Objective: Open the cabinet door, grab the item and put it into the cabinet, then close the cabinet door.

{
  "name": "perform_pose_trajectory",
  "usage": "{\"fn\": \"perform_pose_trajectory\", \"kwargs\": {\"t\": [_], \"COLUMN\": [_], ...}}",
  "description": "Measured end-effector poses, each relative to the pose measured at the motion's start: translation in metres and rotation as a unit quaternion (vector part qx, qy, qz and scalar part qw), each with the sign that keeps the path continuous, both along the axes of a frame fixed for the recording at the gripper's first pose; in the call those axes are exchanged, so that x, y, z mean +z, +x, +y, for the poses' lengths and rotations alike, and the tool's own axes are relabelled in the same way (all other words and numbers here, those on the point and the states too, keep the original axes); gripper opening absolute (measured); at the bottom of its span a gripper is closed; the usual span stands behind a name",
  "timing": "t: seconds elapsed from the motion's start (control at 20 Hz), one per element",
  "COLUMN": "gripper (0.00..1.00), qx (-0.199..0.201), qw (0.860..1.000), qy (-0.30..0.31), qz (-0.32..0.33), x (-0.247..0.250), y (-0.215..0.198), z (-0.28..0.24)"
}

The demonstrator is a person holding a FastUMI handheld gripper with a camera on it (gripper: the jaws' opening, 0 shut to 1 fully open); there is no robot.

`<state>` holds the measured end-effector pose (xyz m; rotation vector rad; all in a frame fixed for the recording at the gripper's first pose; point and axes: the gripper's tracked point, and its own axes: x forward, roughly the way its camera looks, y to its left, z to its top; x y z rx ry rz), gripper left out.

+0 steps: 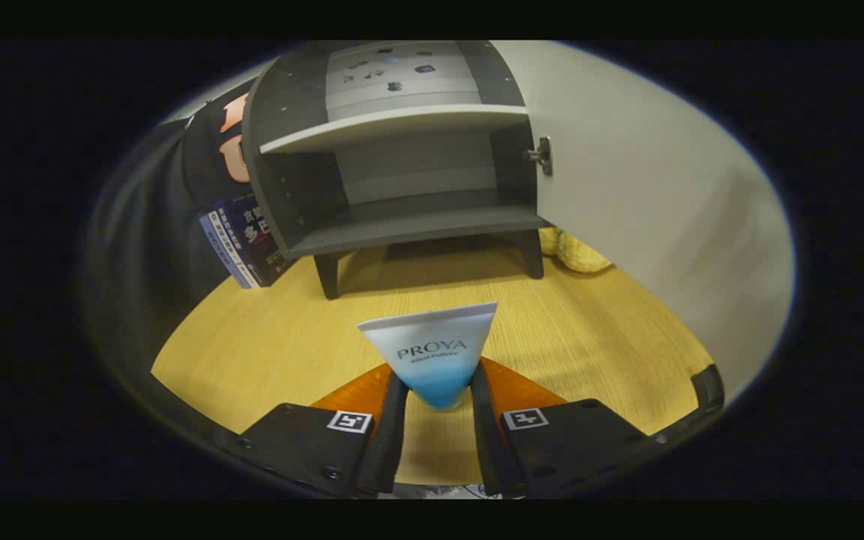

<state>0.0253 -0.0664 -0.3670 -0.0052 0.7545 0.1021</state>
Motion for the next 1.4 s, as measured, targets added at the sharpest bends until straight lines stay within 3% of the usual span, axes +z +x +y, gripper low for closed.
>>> {"fn": "perform_pose_trajectory", "kwargs": {"t": [0.35,0.65,0.95,1.15,1.4], "gripper": [0.49,0.49,0.49,0.49,0.49], "qx": [0.043,0.048,0.021,0.004,0.017], "qw": [0.99,0.977,0.978,0.989,0.997], "qy": [0.043,0.055,0.04,0.016,0.001], "qz": [-0.131,-0.199,-0.205,-0.144,-0.071], "x": [0.182,0.28,0.288,0.259,0.231], "y": [0.068,0.15,0.246,0.293,0.332], "z": [0.067,0.092,0.091,0.081,0.09]}}
